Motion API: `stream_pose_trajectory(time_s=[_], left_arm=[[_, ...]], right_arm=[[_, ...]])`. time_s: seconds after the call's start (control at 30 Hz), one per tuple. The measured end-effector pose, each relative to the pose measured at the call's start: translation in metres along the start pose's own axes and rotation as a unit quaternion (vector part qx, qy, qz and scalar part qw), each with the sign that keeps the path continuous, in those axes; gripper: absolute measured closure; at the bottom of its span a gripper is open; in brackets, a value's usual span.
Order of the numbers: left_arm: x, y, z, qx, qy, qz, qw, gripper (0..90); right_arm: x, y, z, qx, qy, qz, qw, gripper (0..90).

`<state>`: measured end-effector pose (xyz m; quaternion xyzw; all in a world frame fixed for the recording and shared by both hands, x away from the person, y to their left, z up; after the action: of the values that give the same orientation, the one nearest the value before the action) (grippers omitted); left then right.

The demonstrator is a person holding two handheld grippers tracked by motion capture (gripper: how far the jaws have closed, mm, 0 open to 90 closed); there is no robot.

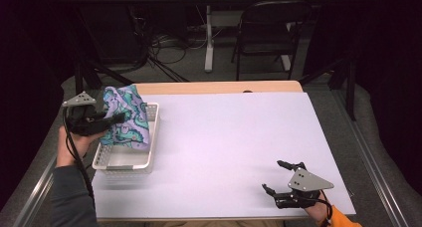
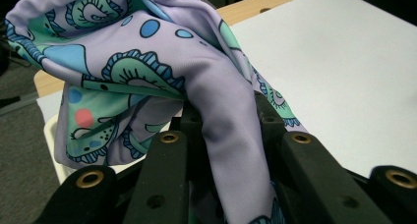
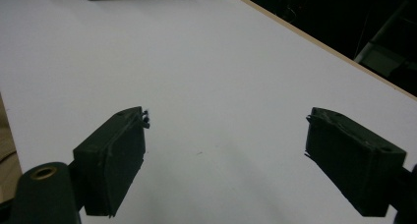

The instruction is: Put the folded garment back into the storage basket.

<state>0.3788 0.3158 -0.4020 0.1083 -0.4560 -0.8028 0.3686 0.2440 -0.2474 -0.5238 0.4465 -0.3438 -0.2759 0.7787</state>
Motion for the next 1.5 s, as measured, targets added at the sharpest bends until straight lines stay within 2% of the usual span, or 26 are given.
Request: stream_pose_trajectory(time_s=[0.13,0.37,0.53,0.73,0.93,1.5], left_arm=[[-0.003,-0.003,0.000,0.003,-0.001,0.004,1.0000,73.6],[-0.007,-0.006,0.002,-0.008,0.005,0.005,0.9999,73.6],[-0.009,-0.009,0.002,-0.029,0.017,0.005,0.9994,73.6],[-0.013,-0.012,0.000,-0.039,0.014,0.007,0.9991,73.7],[-0.014,-0.014,-0.004,-0.049,0.015,0.003,0.9987,73.6],[-0.014,-0.018,-0.021,-0.086,0.000,-0.009,0.9963,73.6]], right_arm=[[0.000,0.000,0.000,-0.001,0.000,-0.001,1.0000,14.6],[0.000,0.000,0.000,-0.002,0.001,-0.002,1.0000,14.6],[0.000,0.000,0.000,-0.002,0.001,-0.002,1.0000,14.6],[0.000,0.000,0.000,-0.001,0.001,0.000,1.0000,14.6],[0.000,0.000,0.000,-0.002,0.001,-0.002,1.0000,14.6],[0.000,0.000,0.000,0.000,0.001,0.000,1.0000,14.6]])
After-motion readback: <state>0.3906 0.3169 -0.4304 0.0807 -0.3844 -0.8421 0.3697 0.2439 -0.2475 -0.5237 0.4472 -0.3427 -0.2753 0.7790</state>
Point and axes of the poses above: each handheld gripper's, and its own axes: z roughly backward along the jaws, y roughly out of its top, x roughly to its right, the point moved 1 cm from there along -z, roughly forward along the jaws, and after that the axes turned 10 degrees about -y, right-handed, at the moved point
